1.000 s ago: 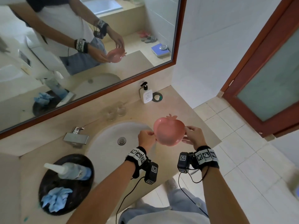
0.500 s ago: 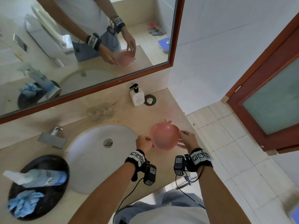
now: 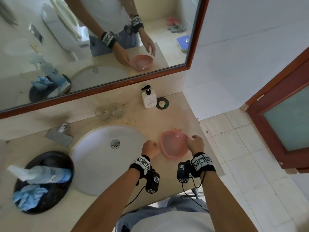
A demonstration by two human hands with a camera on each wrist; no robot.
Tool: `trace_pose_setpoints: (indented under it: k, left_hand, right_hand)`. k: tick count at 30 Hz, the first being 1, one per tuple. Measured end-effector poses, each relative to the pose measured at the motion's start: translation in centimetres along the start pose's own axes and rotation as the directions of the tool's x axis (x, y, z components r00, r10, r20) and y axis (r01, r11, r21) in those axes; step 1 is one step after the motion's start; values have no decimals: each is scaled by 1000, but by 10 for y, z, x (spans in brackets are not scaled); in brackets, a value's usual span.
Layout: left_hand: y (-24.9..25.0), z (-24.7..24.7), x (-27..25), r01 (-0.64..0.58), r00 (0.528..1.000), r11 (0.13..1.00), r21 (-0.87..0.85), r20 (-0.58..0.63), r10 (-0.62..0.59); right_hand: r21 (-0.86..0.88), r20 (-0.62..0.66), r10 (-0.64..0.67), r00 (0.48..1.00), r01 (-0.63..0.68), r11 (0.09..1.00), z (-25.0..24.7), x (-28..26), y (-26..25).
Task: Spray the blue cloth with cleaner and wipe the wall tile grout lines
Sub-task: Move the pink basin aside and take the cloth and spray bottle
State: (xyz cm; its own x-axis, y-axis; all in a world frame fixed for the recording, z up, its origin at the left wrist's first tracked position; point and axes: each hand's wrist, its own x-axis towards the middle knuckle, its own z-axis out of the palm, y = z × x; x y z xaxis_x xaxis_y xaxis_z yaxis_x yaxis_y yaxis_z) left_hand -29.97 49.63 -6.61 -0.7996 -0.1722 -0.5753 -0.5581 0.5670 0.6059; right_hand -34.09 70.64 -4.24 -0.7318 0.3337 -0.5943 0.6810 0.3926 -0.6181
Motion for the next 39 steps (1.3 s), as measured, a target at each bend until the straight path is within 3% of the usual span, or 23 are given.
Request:
trace_pose_setpoints:
  k: [3,7,9,12,15,17,19,21,23,27,32,39]
  left_hand:
    - [-15,-29,-14,29,996,999,-44,-82,-33]
    - [-65,-78,-47,87,978,995,-52,-186,-95]
    - [-99,-105,-68,149,957,988,-46,-243,-156]
    - [-164,-143,-102,277,901,960,-40,-335,-274]
    - [-230,-178,-135,390,848,920,19,-396,-352]
    - [-267,-199,-155,449,794,894,-18,-452,-407]
    - [-299,-218,-173,496,731,867,-58,-511,-452]
    - [-324,-236,-186,505,675,858,-91,-578,-459]
    - [-345,-251,-191,508,657,858,-78,-609,-444]
    - [-376,-276,-189,519,716,848,104,-595,-365]
    - [-404,-288,-171,507,817,797,328,-479,-322]
    - [-407,-297,-156,473,836,778,414,-489,-248]
  right_hand:
    - [-74,6,-195,981,195,978,14,-20,-42]
    - [-54,242,-423,873,447,893,70,-69,-104]
    - [-8,376,-517,769,560,828,109,-106,-129]
    - [73,569,-615,546,712,698,166,-173,-151]
    - [129,684,-644,342,813,568,219,-238,-158]
    - [142,727,-645,235,868,476,248,-275,-161]
    - [129,773,-612,167,903,409,272,-301,-161]
    - [103,803,-575,154,916,389,295,-319,-159]
    - [78,809,-558,184,908,412,316,-328,-151]
    - [2,782,-559,276,895,445,344,-339,-135]
    - [-45,752,-570,331,888,457,361,-342,-127]
    - [-80,703,-593,392,873,482,374,-340,-115]
